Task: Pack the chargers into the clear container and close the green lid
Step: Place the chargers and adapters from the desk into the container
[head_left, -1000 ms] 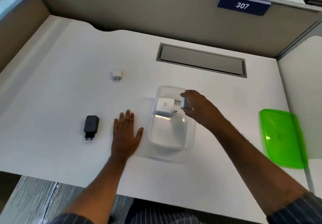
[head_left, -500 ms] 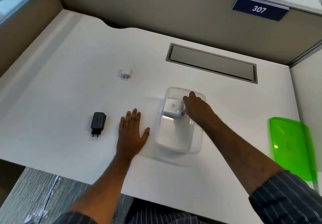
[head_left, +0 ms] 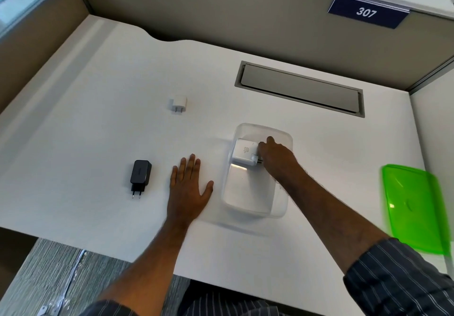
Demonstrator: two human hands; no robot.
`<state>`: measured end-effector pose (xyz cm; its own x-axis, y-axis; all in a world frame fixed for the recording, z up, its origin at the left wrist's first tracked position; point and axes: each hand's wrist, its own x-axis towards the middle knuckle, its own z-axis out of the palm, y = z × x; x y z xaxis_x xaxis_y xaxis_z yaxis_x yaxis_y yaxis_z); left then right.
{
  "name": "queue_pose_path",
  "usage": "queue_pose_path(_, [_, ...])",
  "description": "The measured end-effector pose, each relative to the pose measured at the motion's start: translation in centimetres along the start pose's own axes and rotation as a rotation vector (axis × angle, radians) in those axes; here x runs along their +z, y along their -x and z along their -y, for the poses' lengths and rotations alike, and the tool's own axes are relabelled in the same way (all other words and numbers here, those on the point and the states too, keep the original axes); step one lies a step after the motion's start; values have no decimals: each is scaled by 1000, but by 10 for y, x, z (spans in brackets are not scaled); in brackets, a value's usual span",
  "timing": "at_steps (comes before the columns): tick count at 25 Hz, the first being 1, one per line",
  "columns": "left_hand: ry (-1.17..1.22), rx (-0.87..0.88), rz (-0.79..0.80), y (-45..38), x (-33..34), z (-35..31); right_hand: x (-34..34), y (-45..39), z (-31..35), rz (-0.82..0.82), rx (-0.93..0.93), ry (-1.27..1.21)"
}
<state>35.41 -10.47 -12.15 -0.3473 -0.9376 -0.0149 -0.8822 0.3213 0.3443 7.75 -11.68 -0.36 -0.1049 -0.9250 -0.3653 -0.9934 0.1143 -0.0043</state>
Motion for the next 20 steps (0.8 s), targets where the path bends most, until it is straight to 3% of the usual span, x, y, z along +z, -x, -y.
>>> queue_pose_path(7, [14,8,-6,0,-2,-1,-10,8,3,-19,-15,-17])
queue_pose_path(10, [20,5,-5,0,-3,-2,-28,13,2,-102,-60,-35])
queue_pose_path(16, [7,-10,21,-1,-3,-3,-70,-5,26,-233,-176,-334])
queue_pose_path(20, [13,-24,29,-1,-2,-3,-78,-40,55,-285,-263,-389])
